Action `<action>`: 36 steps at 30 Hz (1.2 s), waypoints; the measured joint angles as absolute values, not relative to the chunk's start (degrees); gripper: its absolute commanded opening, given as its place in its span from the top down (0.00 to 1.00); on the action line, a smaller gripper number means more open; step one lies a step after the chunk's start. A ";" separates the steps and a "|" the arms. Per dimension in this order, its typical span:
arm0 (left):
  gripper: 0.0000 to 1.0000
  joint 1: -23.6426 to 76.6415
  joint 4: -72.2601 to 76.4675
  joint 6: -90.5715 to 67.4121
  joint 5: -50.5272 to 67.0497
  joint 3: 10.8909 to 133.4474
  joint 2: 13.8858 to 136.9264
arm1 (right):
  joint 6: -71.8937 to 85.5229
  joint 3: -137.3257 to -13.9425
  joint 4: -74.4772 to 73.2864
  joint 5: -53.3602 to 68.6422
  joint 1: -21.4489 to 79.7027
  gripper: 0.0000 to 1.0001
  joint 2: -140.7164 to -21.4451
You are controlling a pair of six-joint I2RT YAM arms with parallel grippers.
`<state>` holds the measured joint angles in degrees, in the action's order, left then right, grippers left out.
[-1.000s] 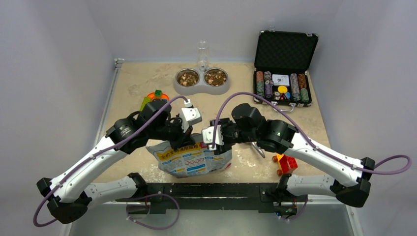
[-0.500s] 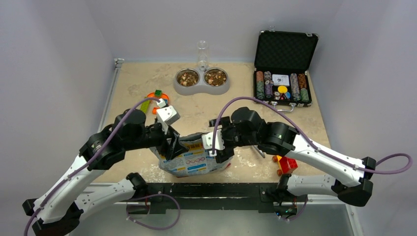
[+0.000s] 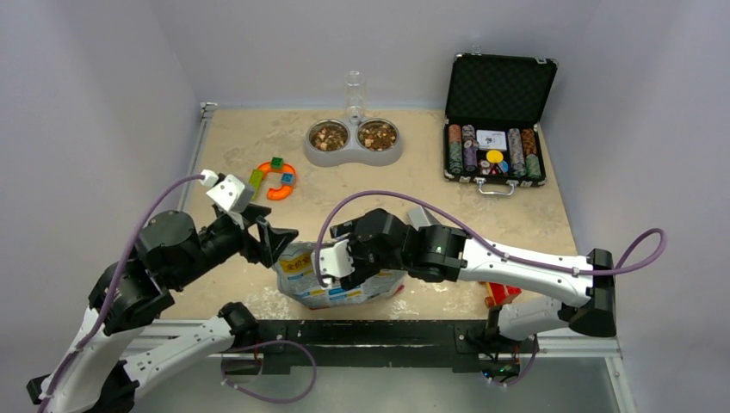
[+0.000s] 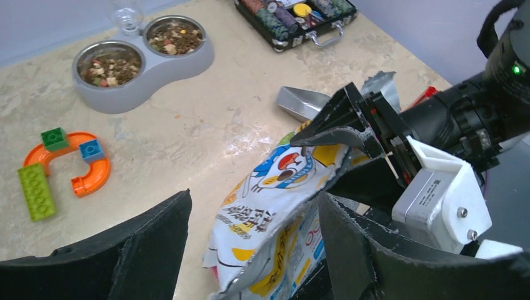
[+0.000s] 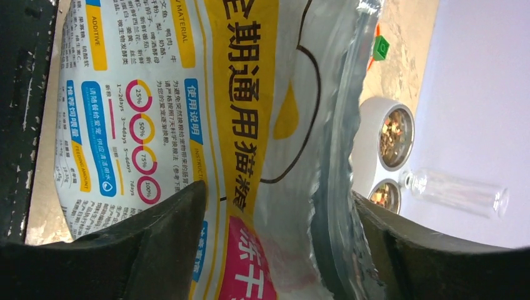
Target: Serve the pet food
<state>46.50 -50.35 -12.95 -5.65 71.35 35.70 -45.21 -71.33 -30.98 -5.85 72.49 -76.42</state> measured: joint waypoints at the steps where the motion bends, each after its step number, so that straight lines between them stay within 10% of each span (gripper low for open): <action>1: 0.22 46.50 -50.22 -12.91 -4.58 71.11 35.40 | -45.32 -71.29 -30.96 -6.09 72.49 0.34 -76.23; 16: 0.21 50.65 -47.24 -6.44 10.17 62.83 44.60 | -46.61 -76.75 -39.92 3.29 70.19 1.00 -74.63; 24: 0.31 52.21 -41.82 -3.60 10.09 59.46 44.10 | -47.27 -79.50 -45.04 11.00 66.63 1.00 -75.46; 29: 0.72 53.49 -39.70 -0.10 10.81 58.04 46.00 | -46.04 -80.82 -46.11 12.93 64.45 0.52 -75.75; 36: 1.00 54.08 -39.07 2.59 11.88 57.89 46.30 | -46.39 -75.50 -44.75 9.47 63.35 0.34 -71.40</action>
<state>54.08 -39.07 2.59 11.88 57.89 46.30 -46.39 -75.50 -44.75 9.47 63.35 -71.40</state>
